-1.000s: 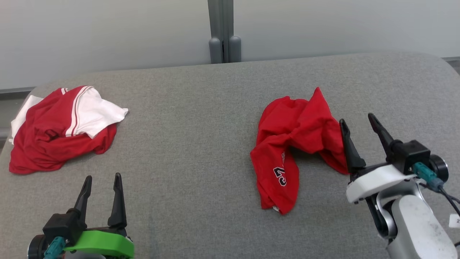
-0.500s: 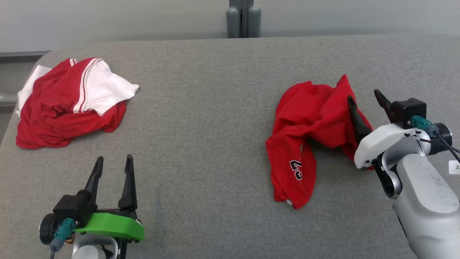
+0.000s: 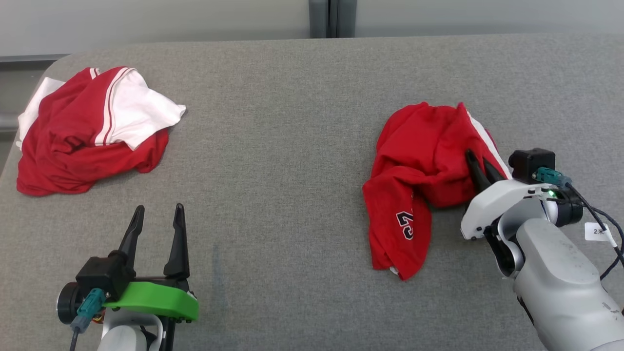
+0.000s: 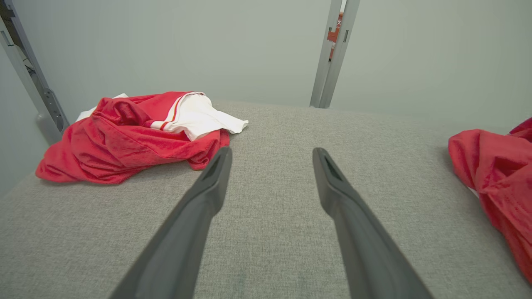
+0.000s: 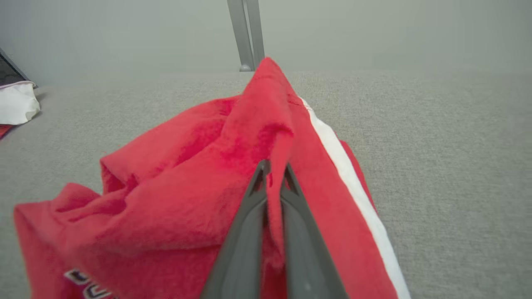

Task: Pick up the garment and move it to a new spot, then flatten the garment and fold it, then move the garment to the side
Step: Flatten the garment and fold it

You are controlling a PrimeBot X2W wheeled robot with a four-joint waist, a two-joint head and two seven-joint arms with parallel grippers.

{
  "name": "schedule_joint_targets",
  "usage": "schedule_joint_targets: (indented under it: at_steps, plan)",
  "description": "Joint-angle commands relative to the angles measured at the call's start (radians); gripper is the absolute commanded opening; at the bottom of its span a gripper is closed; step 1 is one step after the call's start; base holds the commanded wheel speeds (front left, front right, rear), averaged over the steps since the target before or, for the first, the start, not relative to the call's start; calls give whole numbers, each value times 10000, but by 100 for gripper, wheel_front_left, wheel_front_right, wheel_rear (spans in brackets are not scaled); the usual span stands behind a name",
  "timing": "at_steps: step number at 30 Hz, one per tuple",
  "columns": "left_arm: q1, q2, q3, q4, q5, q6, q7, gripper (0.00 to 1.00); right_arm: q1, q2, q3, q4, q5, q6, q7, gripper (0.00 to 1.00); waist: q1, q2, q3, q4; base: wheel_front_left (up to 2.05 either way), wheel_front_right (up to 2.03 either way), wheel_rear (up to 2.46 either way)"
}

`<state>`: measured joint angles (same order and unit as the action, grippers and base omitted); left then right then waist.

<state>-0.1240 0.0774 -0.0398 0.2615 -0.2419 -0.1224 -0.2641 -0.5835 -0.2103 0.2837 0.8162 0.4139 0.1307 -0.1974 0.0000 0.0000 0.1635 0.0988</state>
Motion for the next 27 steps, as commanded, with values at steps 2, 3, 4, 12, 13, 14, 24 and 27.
schedule_joint_targets:
  at_steps: [2,3,4,12,13,14,24,27]
  plan:
    - [-98,-11,46,27,68,-7,-6,100,-232,-34,192,-222,7,1,-385,0,0,0,-125,-66,0,0,0]
    - [-80,-16,59,29,68,-11,-6,100,-249,-28,266,-353,-51,1,-485,0,0,0,-162,-75,0,0,0]
    - [-58,-23,78,20,71,-16,-6,100,-268,9,368,-547,-143,1,-571,0,0,0,-208,-81,0,0,0]
    - [125,-98,204,-35,83,-41,-4,100,612,586,1652,-2831,-1199,1,-680,0,0,0,-439,120,0,0,0]
    - [142,-106,217,-50,78,-42,-5,100,735,639,1870,-3011,-1290,1,-680,0,0,0,-443,160,0,0,0]
    - [164,-120,219,-64,79,-45,-5,100,911,692,2191,-3177,-1429,1,-681,0,0,0,-447,215,0,0,0]
    - [275,-187,241,-38,58,-63,-5,100,2172,1224,5413,-3097,-1283,1,-683,100,0,0,-463,656,0,0,0]
    - [294,-202,275,-37,74,-66,-5,100,2287,1314,5623,-3168,-1132,1,-683,100,0,0,-473,673,0,0,0]
